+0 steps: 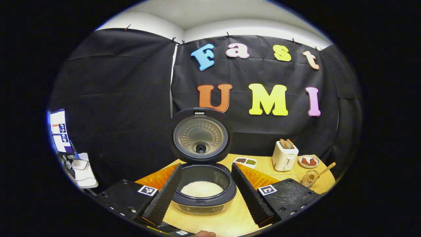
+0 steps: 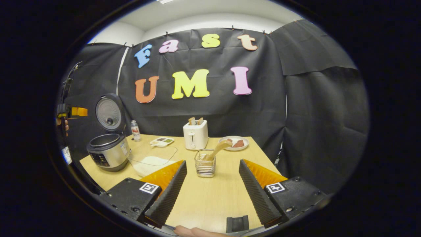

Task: Close the left gripper, press the button to open the rice cooker; take a wooden spoon from the chopstick holder with the right hand, scoop a spoonful of rice and pour it into the rice cooker, then put the wooden spoon back into the chopstick holder.

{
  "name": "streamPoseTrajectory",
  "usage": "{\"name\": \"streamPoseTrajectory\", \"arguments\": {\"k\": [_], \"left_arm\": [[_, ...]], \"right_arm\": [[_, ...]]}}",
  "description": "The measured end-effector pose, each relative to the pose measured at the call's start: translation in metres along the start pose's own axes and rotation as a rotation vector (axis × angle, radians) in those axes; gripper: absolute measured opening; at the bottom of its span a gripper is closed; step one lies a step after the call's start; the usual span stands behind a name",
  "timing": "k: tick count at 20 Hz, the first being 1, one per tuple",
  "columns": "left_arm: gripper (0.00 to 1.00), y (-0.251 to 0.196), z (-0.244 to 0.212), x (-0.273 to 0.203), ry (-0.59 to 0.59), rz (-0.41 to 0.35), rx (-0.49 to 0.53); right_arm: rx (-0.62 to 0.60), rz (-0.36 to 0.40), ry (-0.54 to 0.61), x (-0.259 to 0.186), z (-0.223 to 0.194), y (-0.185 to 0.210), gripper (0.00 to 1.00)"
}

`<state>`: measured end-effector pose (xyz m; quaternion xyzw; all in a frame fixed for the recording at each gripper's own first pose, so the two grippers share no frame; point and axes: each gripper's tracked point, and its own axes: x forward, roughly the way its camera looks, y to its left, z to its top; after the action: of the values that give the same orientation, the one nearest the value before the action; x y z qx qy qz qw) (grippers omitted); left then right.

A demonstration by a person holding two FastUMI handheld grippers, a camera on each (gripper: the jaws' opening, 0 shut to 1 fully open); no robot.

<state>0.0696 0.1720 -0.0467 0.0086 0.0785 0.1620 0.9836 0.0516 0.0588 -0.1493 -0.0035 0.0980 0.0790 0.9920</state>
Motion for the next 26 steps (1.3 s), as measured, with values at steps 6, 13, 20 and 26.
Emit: {"name": "streamPoseTrajectory", "arguments": {"k": [6, 13, 20, 26], "left_arm": [[0.95, -0.030, -0.008, -0.045, -0.058, -0.075, -0.040], [0.96, -0.060, -0.036, -0.085, -0.078, -0.155, -0.021], [0.96, -0.083, -0.062, -0.101, -0.054, -0.219, 0.001], [0.96, -0.093, -0.081, -0.107, -0.027, -0.260, -0.002]], "right_arm": [[0.019, -0.013, 0.000, 0.032, -0.012, 0.004, 1.00], [0.104, -0.057, 0.020, 0.114, -0.024, -0.008, 1.00], [0.109, -0.115, 0.033, 0.198, -0.040, -0.016, 0.93], [0.075, -0.158, 0.058, 0.234, -0.049, -0.017, 0.63]]}}
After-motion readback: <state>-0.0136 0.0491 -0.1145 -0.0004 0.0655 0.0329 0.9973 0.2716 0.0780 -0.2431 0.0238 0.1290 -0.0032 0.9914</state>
